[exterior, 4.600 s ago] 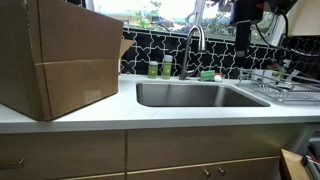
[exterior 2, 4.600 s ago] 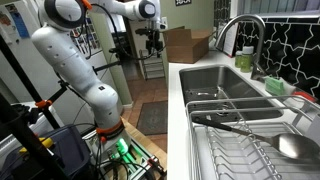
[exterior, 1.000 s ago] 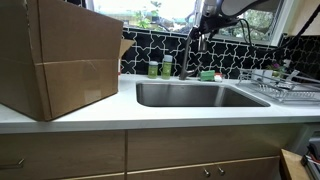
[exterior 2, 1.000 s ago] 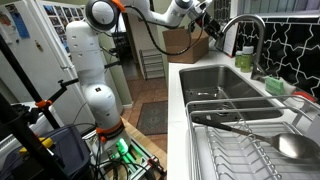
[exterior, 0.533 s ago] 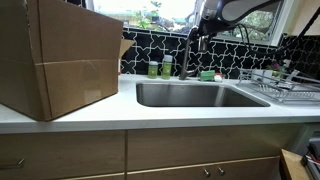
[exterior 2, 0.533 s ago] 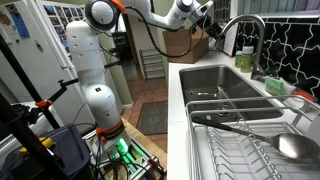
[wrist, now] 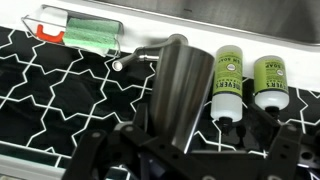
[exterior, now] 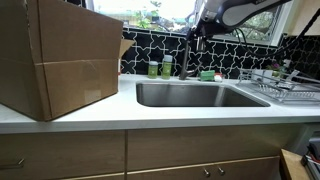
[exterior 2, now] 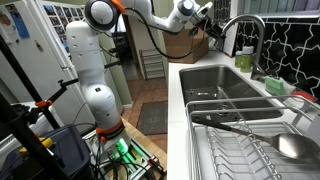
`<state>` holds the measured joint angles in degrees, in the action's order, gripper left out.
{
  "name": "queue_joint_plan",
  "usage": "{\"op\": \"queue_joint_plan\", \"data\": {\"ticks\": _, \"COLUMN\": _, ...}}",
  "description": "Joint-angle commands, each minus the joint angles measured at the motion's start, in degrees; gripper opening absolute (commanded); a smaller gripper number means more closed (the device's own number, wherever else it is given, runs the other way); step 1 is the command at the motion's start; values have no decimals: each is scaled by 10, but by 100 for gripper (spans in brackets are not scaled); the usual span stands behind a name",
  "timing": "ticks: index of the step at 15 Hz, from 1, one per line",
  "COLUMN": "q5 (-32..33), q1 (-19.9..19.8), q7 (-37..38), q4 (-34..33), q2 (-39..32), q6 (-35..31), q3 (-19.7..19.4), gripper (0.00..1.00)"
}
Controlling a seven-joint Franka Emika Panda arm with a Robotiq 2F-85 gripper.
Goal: Move the faucet to the left and the push the handle downwards
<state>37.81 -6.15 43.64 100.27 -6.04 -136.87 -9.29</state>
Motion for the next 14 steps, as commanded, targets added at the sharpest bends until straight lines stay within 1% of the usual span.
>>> {"op": "queue_joint_plan", "data": {"ticks": 1, "q5": -20, "q1": -2, "q7": -30, "q4": 25, "q2": 9, "q6": -54, "q3": 1, "gripper": 100}}
{"op": "queue_joint_plan", "data": {"ticks": 6, "q5": -48, "q1": 3, "q7": -83, "q4": 12, "q2": -8, "q6": -87, "q3": 7, "gripper": 100}}
{"op": "queue_joint_plan", "data": {"ticks": 11, "q5": -94, "q1": 8, "q7": -160, "q4": -13, "q2": -30, "q6": -101, "q3": 8, "gripper": 100}}
{"op": "queue_joint_plan", "data": {"ticks": 14, "q5": -115, "q1": 10, "q7": -197, "q4": -27, "q2": -44, "q6": -122, "q3": 7, "gripper": 100}}
